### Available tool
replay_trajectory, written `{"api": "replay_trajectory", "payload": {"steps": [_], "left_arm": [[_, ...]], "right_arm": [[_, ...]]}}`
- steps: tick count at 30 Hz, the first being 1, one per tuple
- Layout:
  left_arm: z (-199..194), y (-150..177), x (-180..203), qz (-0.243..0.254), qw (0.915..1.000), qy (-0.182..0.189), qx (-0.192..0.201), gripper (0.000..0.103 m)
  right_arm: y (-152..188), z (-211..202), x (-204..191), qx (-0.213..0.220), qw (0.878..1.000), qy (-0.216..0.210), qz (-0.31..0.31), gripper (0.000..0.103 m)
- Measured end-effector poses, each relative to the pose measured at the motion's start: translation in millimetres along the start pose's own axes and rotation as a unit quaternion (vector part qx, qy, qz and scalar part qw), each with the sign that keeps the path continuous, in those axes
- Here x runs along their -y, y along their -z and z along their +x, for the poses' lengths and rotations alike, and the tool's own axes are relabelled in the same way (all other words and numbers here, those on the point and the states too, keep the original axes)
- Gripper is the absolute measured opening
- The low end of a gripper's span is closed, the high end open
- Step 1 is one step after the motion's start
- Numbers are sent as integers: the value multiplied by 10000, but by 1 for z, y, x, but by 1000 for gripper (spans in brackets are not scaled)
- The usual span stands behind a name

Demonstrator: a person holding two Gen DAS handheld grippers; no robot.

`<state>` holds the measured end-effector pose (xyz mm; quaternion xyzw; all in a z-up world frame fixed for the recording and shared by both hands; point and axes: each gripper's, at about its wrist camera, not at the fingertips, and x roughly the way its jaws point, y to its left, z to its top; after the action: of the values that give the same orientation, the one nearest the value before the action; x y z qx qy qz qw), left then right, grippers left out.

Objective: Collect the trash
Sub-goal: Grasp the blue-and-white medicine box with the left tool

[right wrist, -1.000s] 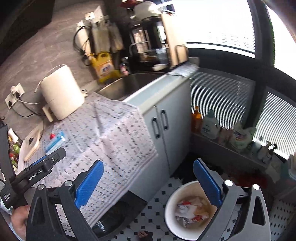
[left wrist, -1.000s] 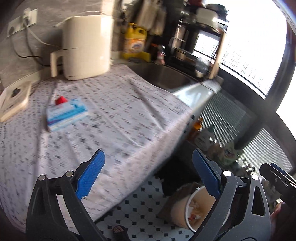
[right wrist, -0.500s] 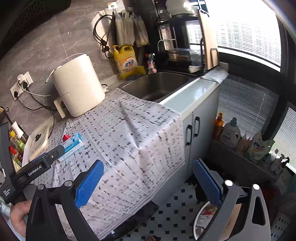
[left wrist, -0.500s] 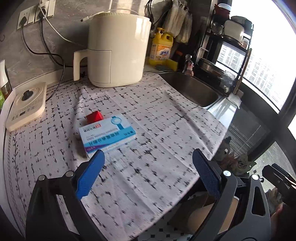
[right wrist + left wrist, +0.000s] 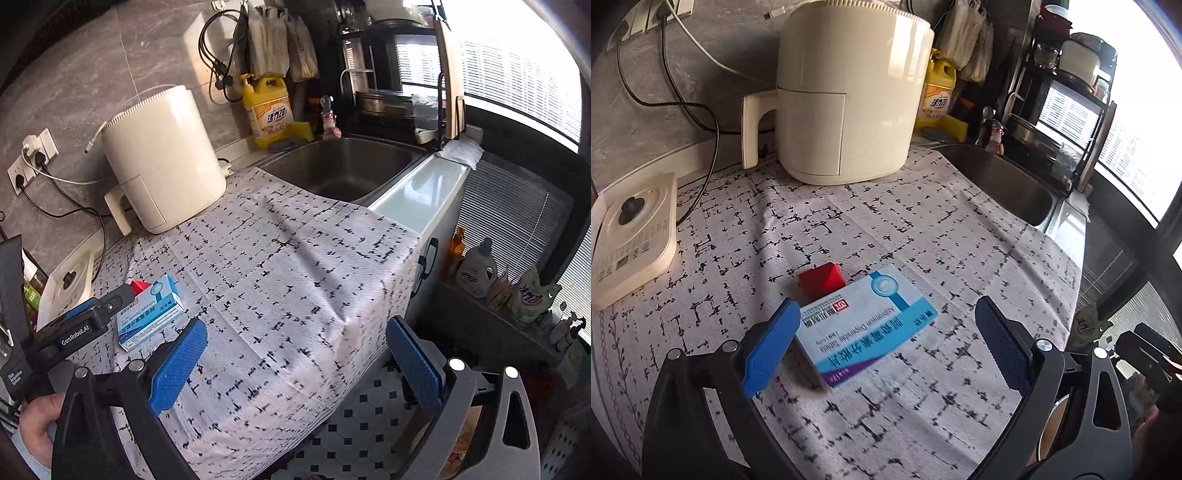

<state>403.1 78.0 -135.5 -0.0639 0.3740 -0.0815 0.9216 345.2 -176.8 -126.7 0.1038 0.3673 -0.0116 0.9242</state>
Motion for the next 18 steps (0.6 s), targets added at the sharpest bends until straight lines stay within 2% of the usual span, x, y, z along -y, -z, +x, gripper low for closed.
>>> {"api": "replay_trajectory", "payload": {"steps": [10,18], "left_arm": [[42,-1,-15,-20,9994,216,-281,95],[55,1,-19,-131,9990,170,-400,95]], "right_arm": [[3,18,-6,-212,9992,345,24,95],[12,19,4,-335,9984,450,23,95]]}}
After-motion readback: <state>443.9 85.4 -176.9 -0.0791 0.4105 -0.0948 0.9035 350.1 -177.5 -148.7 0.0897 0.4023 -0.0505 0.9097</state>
